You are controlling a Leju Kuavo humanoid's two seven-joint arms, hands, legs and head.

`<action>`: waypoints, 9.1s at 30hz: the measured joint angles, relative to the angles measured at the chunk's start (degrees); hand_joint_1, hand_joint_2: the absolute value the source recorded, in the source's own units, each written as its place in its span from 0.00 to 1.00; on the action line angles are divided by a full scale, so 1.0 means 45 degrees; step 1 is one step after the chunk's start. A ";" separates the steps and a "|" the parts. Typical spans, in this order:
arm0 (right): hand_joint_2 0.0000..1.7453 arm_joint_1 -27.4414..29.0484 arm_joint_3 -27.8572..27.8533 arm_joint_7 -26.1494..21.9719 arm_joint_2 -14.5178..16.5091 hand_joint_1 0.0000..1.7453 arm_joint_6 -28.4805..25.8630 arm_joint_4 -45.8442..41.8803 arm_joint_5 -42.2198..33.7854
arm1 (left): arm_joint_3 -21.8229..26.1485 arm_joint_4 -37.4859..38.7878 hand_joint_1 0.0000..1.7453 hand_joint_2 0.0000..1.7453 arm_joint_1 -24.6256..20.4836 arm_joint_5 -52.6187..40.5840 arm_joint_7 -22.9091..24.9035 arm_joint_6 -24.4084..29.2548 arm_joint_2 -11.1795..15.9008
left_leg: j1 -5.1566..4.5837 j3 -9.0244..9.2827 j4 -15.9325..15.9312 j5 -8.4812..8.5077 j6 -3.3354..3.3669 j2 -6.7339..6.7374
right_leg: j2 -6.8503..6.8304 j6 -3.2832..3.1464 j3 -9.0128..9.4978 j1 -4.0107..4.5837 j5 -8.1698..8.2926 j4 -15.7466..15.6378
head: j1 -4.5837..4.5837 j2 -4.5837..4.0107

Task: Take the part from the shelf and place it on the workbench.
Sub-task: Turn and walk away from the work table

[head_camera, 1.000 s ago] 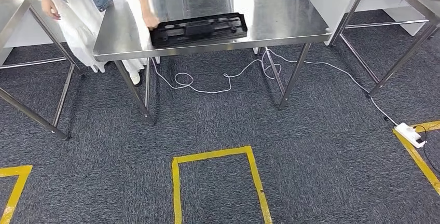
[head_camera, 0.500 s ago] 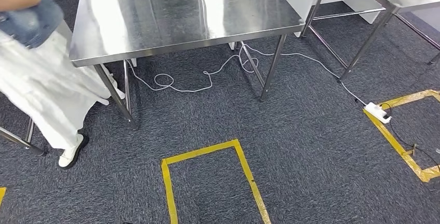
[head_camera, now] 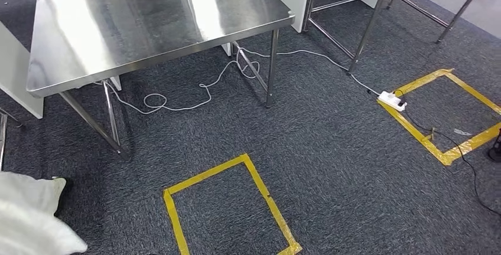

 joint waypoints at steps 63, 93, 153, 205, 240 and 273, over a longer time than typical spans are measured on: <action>0.00 0.0057 -0.1306 0.0338 0.0266 0.00 0.1300 0.0073 -0.0401 | -0.0816 0.0033 0.00 0.00 0.0099 -0.1374 0.4550 -0.2323 0.0257 | 0.0021 0.0255 0.0074 -0.0271 0.0072 -0.0067 | 0.0119 0.0051 -0.0389 -0.0038 0.0217 0.0236 | 0.0032 0.0000; 0.00 0.0096 -0.1292 0.0572 0.0176 0.00 0.1862 0.0078 0.0038 | -0.0817 0.0033 0.00 0.00 0.0212 -0.1543 0.4488 -0.2192 0.0412 | 0.0053 0.0252 0.0112 -0.0330 0.0200 -0.0015 | 0.0031 0.0187 -0.0416 -0.0027 0.0072 0.0434 | -0.0036 0.0000; 0.00 0.0012 -0.1292 0.0703 0.0172 0.00 0.1840 0.0083 0.0294 | -0.0814 0.0033 0.00 0.00 0.0114 -0.1827 0.4529 -0.2330 0.0369 | 0.0168 0.1075 -0.1388 0.0097 -0.0154 0.0229 | -0.0446 0.0170 -0.0426 -0.0191 0.0022 0.0487 | -0.0145 0.0000; 0.00 0.0200 -0.1291 0.0702 0.0216 0.00 0.1867 0.0149 0.0662 | -0.0809 0.0013 0.00 0.00 0.0201 -0.2052 0.3877 -0.2272 0.0342 | -0.0146 0.2289 -0.3685 0.1231 0.0570 0.0018 | -0.0538 0.1222 -0.1205 -0.0256 -0.0572 0.1606 | 0.0153 -0.0001; 0.00 0.0098 -0.1306 0.0815 0.0243 0.00 0.1877 0.0199 0.0698 | -0.0809 0.0033 0.00 0.00 0.0032 -0.2306 0.4002 -0.2227 0.0324 | -0.0255 0.2728 -0.3435 0.0678 0.0408 -0.0229 | -0.0664 0.0501 -0.0933 -0.0196 -0.0002 0.0853 | -0.0057 0.0000; 0.00 -0.0025 -0.1637 0.0806 0.0252 0.00 0.1982 0.0186 0.0501 | -0.0809 0.0049 0.00 0.00 0.0043 -0.2637 0.3808 -0.2222 0.0098 | -0.0533 0.1006 -0.2540 0.1188 0.0420 0.0236 | -0.0687 0.0023 -0.0178 -0.0080 -0.0299 0.0446 | -0.0133 0.0000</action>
